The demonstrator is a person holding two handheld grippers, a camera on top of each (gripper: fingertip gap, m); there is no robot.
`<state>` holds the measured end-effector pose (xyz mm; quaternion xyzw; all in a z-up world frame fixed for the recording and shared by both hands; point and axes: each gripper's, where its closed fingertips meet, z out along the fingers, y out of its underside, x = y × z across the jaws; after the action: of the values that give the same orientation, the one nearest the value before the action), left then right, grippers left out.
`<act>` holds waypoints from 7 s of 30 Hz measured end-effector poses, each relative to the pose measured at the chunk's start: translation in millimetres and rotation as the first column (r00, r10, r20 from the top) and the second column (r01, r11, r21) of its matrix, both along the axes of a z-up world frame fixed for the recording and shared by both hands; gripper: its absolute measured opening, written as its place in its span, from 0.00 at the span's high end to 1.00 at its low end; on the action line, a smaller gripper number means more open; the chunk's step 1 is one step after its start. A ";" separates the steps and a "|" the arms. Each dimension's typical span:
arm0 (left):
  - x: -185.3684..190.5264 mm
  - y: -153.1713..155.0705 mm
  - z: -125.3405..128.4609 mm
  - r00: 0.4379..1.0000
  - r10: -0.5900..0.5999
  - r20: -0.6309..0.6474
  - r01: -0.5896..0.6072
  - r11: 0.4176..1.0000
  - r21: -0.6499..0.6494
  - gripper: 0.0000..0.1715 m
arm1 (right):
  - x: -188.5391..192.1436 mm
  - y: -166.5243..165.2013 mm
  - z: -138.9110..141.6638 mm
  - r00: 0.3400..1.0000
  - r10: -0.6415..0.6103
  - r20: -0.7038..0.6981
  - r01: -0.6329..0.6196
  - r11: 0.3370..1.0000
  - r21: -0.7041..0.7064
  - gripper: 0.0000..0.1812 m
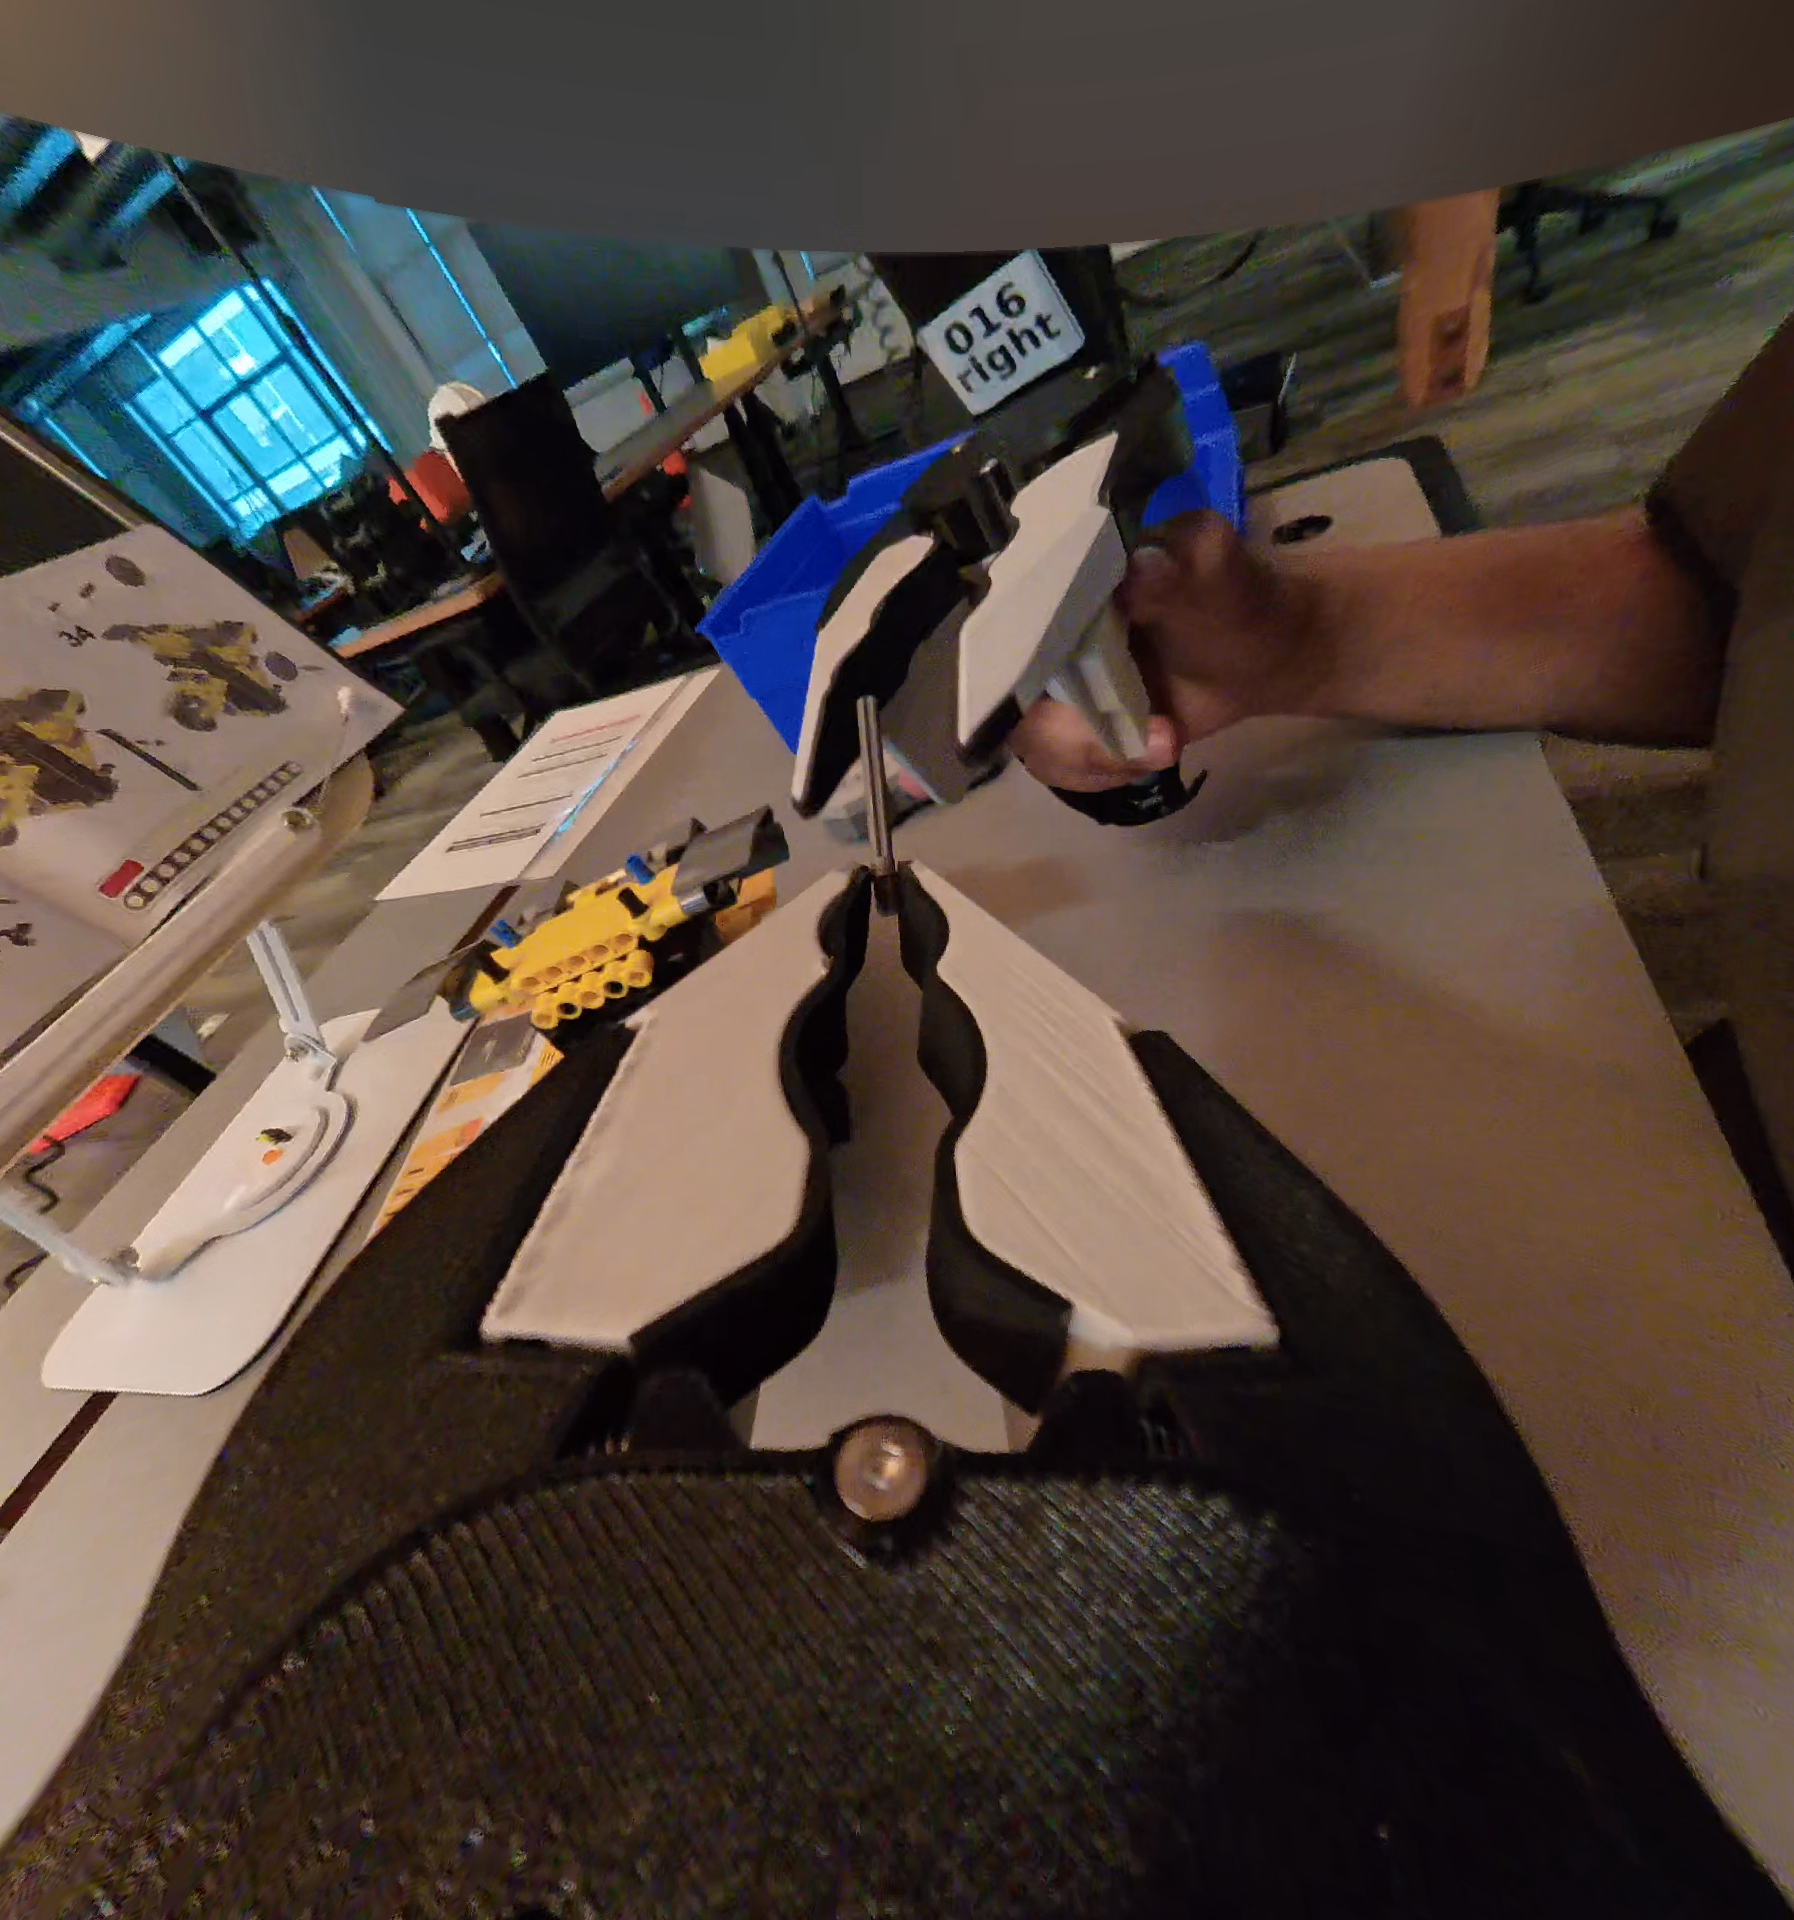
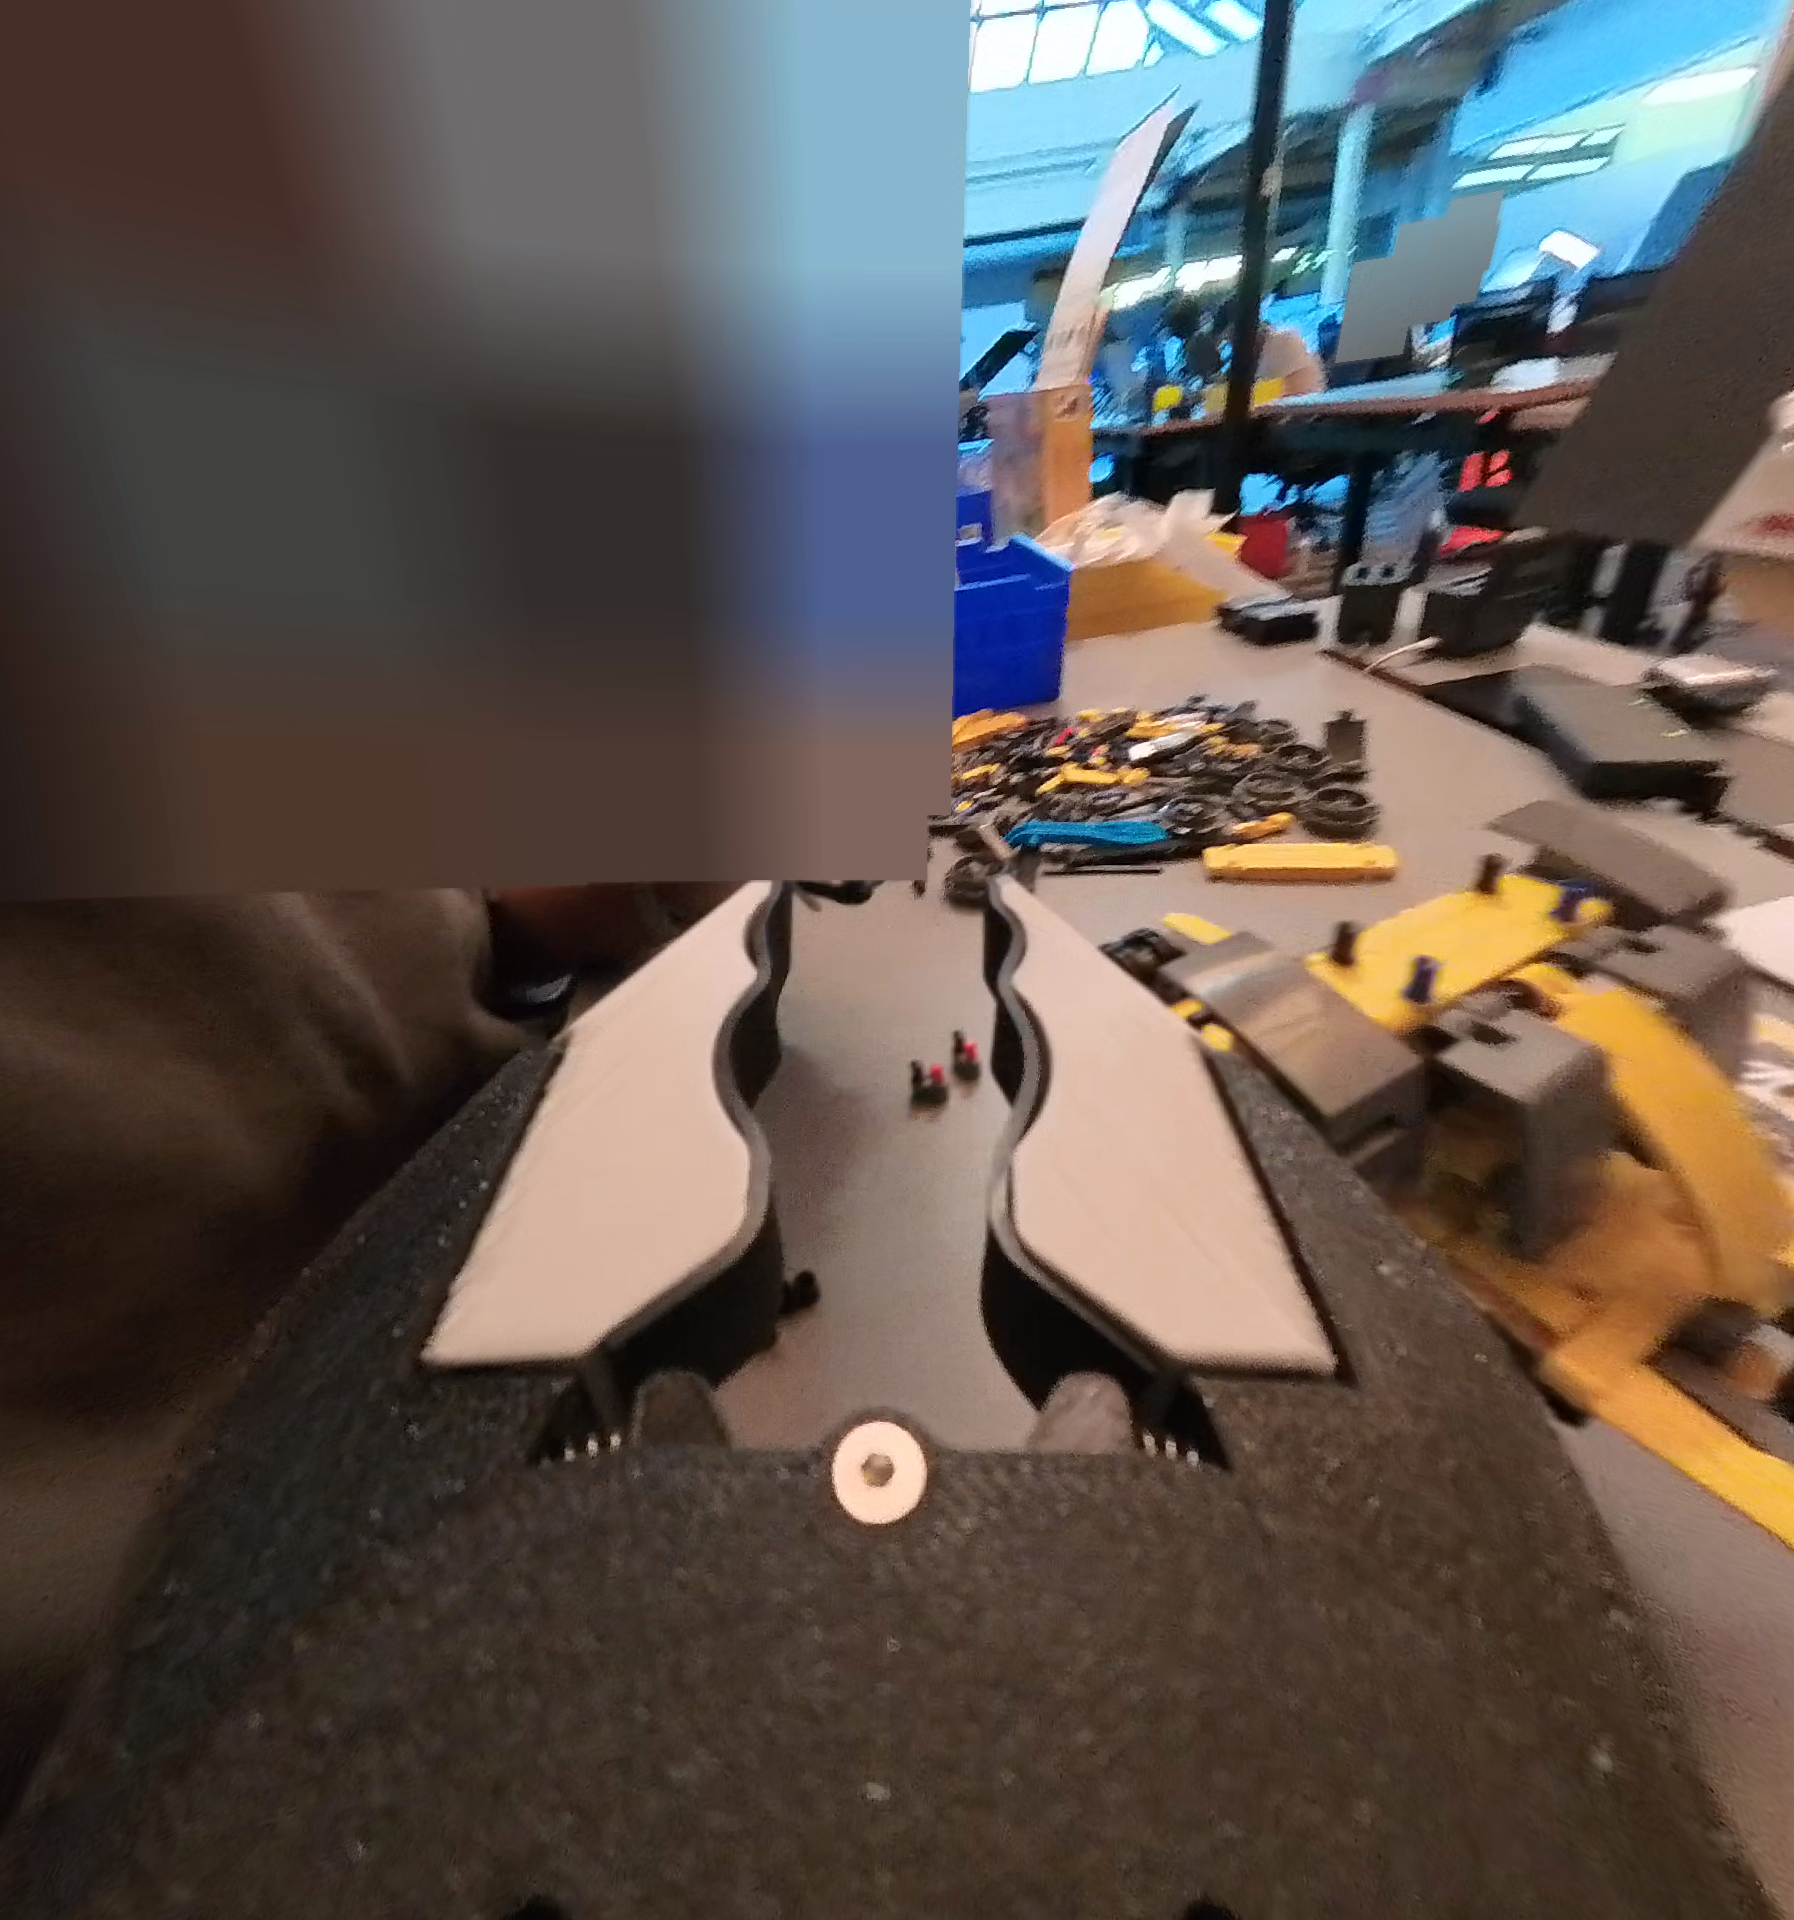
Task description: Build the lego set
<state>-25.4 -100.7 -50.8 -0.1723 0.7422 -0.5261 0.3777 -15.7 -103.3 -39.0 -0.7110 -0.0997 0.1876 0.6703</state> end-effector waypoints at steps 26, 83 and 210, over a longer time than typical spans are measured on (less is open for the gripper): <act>4.5 0.7 -3.8 0.996 -0.050 -0.072 0.041 0.991 -0.129 0.93 | -2.6 5.1 -7.8 1.000 -0.011 -0.005 0.011 1.000 -0.002 0.98; 42.5 43.8 -57.5 0.967 0.052 -0.249 -0.082 0.990 -0.115 0.84 | 37.5 20.0 -43.4 0.983 -0.181 -0.014 0.179 0.980 -0.085 0.98; 113.3 37.0 -57.4 0.754 0.132 -0.644 -0.265 0.958 -0.114 0.66 | 91.7 10.1 -71.5 0.572 -0.703 0.422 0.799 0.595 -0.091 0.99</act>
<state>87.9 -63.7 -108.2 -0.4527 0.7467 -0.4661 0.1424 76.0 -93.2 -110.5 -0.7900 0.1268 -0.2330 0.5527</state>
